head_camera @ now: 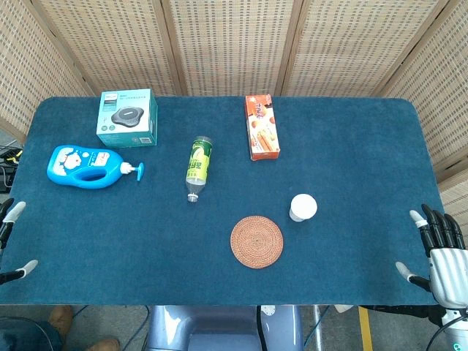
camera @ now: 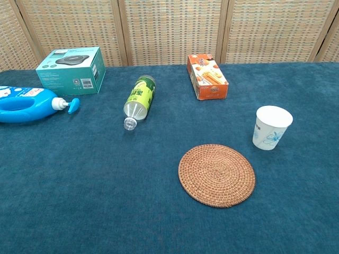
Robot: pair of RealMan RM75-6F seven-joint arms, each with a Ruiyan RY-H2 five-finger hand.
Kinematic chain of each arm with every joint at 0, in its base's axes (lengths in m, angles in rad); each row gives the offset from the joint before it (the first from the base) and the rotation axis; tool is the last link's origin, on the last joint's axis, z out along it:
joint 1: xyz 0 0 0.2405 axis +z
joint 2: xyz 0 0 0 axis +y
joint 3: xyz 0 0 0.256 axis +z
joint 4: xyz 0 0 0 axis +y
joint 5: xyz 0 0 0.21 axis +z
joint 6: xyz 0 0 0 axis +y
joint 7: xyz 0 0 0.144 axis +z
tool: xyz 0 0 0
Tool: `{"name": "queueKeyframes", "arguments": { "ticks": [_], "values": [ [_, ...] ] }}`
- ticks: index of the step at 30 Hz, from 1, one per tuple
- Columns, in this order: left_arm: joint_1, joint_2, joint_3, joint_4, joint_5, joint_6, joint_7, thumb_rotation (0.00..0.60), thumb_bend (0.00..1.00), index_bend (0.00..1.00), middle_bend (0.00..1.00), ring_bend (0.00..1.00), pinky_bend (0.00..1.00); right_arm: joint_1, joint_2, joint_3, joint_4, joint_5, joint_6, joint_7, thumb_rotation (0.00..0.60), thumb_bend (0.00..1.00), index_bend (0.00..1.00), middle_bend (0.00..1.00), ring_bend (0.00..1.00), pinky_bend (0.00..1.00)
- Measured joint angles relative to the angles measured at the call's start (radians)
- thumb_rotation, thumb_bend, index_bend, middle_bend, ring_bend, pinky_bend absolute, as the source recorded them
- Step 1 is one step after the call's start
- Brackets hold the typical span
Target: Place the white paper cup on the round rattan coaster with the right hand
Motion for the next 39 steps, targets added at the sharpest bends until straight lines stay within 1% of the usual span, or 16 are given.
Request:
{"name": "queueKeyframes", "arguments": {
  "ticks": [9,14,17,20,23,24,28,31,34,39],
  "values": [
    [-0.001,-0.002,0.000,-0.001,-0.001,-0.002,0.006,0.600,0.00,0.00,0.00,0.00,0.00,0.005,-0.002,-0.001,0.003,0.005,-0.013,0.000,0.600,0.00,0.06,0.00,0.00,0.00],
    [-0.004,-0.003,-0.001,-0.004,-0.006,-0.009,0.011,0.600,0.00,0.00,0.00,0.00,0.00,0.035,-0.002,0.002,0.017,0.003,-0.063,0.018,0.600,0.00,0.07,0.00,0.00,0.00],
    [-0.006,-0.005,-0.003,-0.005,-0.009,-0.012,0.018,0.600,0.00,0.00,0.00,0.00,0.00,0.079,0.001,0.008,0.034,0.001,-0.131,0.032,0.600,0.00,0.08,0.00,0.00,0.00],
    [-0.010,-0.008,-0.005,-0.008,-0.015,-0.018,0.029,0.600,0.00,0.00,0.00,0.00,0.00,0.142,0.007,0.016,0.044,-0.006,-0.227,0.073,0.600,0.00,0.08,0.00,0.00,0.00],
    [-0.014,-0.010,-0.008,-0.009,-0.023,-0.024,0.037,0.600,0.00,0.00,0.00,0.00,0.00,0.222,0.012,0.025,0.055,-0.013,-0.343,0.136,0.600,0.00,0.08,0.00,0.00,0.00],
    [-0.014,-0.011,-0.010,-0.009,-0.027,-0.025,0.039,0.600,0.00,0.00,0.00,0.00,0.00,0.265,0.013,0.030,0.062,-0.016,-0.402,0.168,0.600,0.00,0.08,0.00,0.00,0.00],
    [-0.017,-0.013,-0.015,-0.009,-0.043,-0.031,0.047,0.600,0.00,0.00,0.00,0.00,0.00,0.367,0.002,0.045,0.086,-0.018,-0.527,0.221,0.600,0.00,0.10,0.01,0.00,0.00],
    [-0.024,-0.017,-0.018,-0.009,-0.055,-0.046,0.060,0.600,0.00,0.00,0.00,0.00,0.00,0.437,-0.027,0.059,0.110,-0.006,-0.615,0.229,0.600,0.00,0.12,0.03,0.00,0.00],
    [-0.032,-0.021,-0.021,-0.009,-0.067,-0.060,0.072,0.600,0.00,0.00,0.00,0.00,0.00,0.496,-0.075,0.074,0.140,0.020,-0.691,0.221,0.600,0.00,0.13,0.04,0.00,0.00],
    [-0.036,-0.024,-0.022,-0.010,-0.072,-0.068,0.077,0.600,0.00,0.00,0.00,0.00,0.00,0.565,-0.153,0.093,0.211,0.088,-0.790,0.161,0.600,0.00,0.13,0.05,0.00,0.00]
  ]
}}
